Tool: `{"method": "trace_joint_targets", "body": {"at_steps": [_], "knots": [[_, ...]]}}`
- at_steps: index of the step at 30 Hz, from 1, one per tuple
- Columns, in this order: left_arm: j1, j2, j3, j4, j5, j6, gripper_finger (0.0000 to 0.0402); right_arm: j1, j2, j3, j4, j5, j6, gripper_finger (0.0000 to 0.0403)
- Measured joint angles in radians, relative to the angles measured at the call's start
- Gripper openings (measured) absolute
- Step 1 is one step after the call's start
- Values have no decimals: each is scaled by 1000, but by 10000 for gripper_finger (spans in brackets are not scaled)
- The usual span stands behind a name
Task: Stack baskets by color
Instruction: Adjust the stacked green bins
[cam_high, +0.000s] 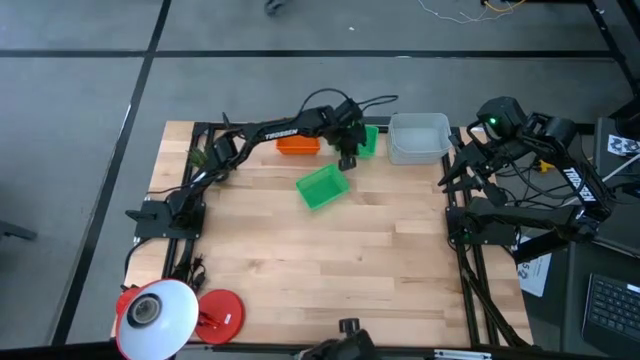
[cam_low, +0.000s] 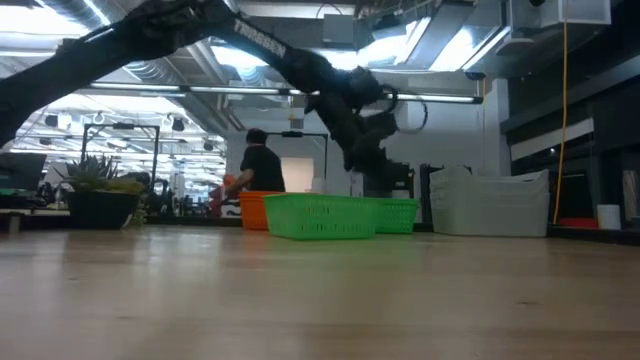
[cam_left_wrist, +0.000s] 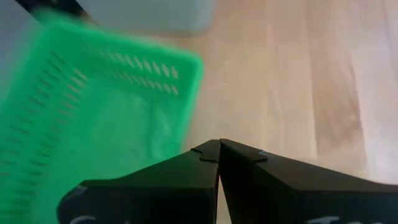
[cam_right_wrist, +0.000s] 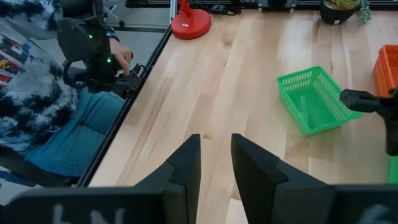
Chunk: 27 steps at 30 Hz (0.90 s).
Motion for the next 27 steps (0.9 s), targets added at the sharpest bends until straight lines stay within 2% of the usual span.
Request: {"method": "trace_joint_targets", "body": {"at_steps": [3, 6, 13, 20, 27], "knots": [[10, 16, -4, 4, 70, -22, 0, 0, -1, 0, 0, 0, 0, 90], [-1, 20, -1, 34, 86, -17, 0, 0, -1, 0, 0, 0, 0, 90], [2, 26, -1, 50, 15, -39, 0, 0, -1, 0, 0, 1, 0, 90], [43, 36, -2, 47, 14, -45, 0, 0, -1, 0, 0, 1, 0, 90], [34, 37, 24, 81, -25, -12, 0, 0, -1, 0, 0, 2, 0, 90]]}}
